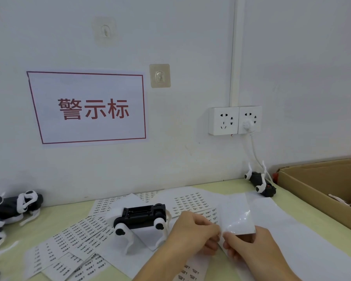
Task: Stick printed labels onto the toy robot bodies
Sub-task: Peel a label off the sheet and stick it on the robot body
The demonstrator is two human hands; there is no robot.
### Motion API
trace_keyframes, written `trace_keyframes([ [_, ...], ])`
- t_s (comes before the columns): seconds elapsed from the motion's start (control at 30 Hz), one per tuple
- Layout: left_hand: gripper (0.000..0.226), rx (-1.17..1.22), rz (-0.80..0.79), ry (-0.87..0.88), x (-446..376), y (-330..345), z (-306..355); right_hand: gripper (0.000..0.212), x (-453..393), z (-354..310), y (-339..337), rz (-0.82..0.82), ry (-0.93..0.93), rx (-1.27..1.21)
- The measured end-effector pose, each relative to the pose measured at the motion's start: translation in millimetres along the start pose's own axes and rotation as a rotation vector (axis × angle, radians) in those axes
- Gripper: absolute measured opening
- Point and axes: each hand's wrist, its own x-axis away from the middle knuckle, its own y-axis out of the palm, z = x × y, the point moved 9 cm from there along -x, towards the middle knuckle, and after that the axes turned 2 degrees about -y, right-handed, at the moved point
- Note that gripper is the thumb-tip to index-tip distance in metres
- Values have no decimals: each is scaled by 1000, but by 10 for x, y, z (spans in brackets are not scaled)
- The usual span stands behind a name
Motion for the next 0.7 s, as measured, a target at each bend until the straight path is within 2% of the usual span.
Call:
trace_keyframes([
  [0.13,12,-28,-22,44,1,13,11,24,4,0,11,1,-7,-15],
  [0.3,16,1,-6,9,-19,-23,-23,26,-5,23,11,8,4,-6],
  [0.5,5,93,67,-50,-46,-168,-70,36,-24,63,-42,45,10,-38],
  [0.53,5,114,78,-51,-53,-200,-68,31,-17,48,-50,59,4,-50],
  [0.6,5,160,92,-45,-62,-237,-54,6,4,-1,-54,93,-9,-119],
  [0.7,6,183,125,-17,-63,-243,-17,34,6,25,-106,179,-1,-234],
])
